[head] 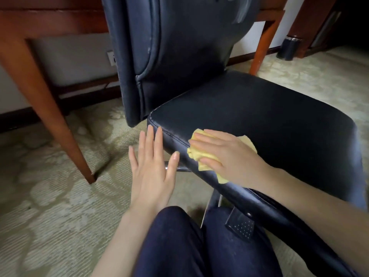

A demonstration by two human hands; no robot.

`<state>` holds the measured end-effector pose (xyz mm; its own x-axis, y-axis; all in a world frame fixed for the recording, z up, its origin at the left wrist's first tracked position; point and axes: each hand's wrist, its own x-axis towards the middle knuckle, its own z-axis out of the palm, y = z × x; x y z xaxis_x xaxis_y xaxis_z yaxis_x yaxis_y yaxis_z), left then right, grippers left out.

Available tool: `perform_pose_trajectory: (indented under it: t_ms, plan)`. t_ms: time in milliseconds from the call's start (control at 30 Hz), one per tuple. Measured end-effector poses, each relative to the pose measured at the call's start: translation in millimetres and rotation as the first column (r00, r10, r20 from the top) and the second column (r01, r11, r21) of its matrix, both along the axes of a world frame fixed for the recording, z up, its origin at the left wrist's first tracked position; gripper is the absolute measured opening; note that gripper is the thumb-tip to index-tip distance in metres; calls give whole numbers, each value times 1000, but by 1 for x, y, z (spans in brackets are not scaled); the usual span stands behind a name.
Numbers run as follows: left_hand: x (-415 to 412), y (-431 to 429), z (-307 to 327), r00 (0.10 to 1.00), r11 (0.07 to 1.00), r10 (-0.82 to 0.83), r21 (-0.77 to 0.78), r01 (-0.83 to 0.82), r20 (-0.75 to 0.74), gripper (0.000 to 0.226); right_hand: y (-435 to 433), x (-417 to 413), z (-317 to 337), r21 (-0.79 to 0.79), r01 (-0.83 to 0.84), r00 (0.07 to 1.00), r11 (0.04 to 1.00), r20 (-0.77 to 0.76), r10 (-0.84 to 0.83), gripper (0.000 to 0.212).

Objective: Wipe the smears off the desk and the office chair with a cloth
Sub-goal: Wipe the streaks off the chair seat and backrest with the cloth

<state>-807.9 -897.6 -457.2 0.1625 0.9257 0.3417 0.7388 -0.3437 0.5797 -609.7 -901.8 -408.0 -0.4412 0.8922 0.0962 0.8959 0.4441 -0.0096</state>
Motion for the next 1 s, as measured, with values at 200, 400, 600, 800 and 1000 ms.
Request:
perform_pose_trajectory:
  t_ms: [200,400,600,800,1000]
  plan:
    - [-37,0,0,997,996,67,-57,-69,-44,74,73,-70,4,48,47,999,998,-23,-46,45]
    - [-62,-3,0,989,985,140,-91,-144,-53,81,94,-127,-6,162,-33,923,986,385,-32,39]
    - [-59,1,5,990,983,134,-120,-138,-39,76,74,-107,-22,98,-268,749,958,647,143,37]
    - [-33,4,9,1000,992,-2,-129,-1,-23,79,13,-58,-20,19,-424,681,906,666,305,31]
    - [-2,8,17,982,985,-136,-121,121,-131,77,-35,3,-6,168,-412,878,896,335,341,25]
